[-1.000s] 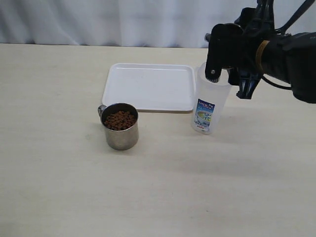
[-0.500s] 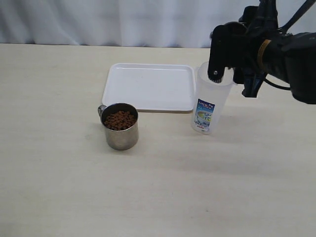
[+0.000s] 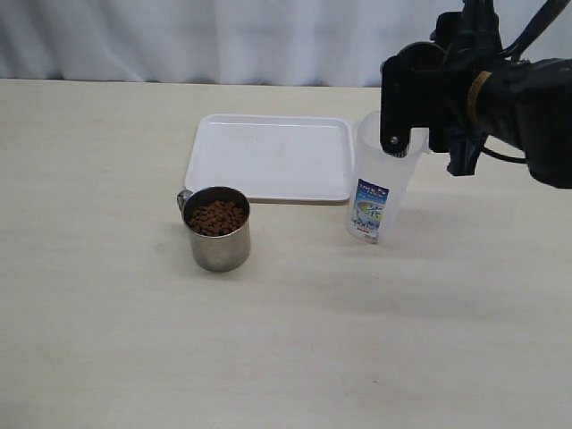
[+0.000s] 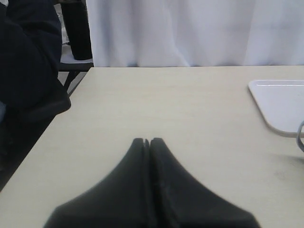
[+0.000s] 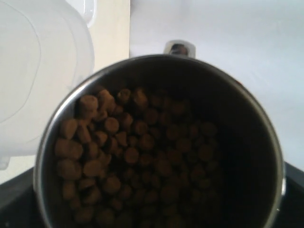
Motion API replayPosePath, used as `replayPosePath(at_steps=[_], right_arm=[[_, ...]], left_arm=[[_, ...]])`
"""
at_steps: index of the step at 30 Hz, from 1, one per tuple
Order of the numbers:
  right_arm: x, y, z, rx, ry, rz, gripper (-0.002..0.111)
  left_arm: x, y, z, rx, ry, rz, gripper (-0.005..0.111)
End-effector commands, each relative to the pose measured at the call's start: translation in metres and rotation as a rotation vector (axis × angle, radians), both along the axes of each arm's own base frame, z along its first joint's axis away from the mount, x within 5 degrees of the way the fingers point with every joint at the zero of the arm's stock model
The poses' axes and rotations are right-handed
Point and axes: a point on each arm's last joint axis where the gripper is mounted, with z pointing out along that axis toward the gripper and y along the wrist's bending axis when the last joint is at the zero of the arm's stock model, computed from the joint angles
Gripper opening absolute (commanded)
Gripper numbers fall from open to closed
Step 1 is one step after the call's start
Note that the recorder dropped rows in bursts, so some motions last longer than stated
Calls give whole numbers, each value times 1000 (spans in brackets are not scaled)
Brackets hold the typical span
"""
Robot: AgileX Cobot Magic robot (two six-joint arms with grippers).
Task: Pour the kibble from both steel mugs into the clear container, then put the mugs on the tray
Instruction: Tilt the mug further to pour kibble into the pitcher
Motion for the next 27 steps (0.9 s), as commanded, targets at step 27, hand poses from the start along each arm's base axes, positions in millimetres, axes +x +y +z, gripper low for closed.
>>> replayPosePath(at_steps=[27], right_arm=[[1,4,8,-154,-44,106,4]], left_arm=[[0,0,0,-3,-4,1,0]])
